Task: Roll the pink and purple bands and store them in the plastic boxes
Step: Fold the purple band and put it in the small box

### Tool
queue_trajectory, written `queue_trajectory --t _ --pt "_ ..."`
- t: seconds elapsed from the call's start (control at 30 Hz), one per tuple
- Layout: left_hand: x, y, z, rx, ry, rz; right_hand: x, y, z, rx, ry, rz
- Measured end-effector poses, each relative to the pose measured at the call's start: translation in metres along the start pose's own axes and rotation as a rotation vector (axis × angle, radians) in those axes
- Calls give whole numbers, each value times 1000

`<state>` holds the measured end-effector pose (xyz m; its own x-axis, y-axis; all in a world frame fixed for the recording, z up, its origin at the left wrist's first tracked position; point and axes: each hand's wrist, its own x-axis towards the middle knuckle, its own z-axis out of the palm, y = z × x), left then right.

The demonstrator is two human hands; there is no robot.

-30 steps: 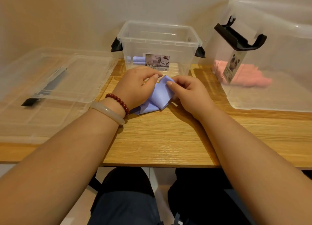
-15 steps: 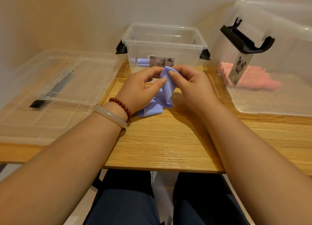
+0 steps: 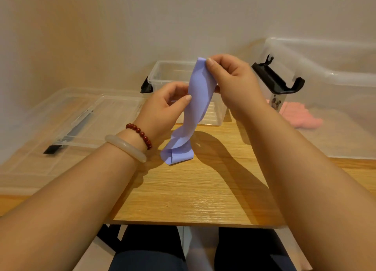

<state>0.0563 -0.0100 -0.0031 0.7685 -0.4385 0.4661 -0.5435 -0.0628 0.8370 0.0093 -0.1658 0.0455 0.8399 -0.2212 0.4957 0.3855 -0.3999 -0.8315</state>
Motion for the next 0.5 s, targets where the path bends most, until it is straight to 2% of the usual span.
queue_trajectory --t 0.3,0.5 --pt "13 11 0 45 -26 -63 33 -31 -11 -15 93 -30" --pt "25 25 -6 -51 29 -28 47 -55 -16 -4 142 -91"
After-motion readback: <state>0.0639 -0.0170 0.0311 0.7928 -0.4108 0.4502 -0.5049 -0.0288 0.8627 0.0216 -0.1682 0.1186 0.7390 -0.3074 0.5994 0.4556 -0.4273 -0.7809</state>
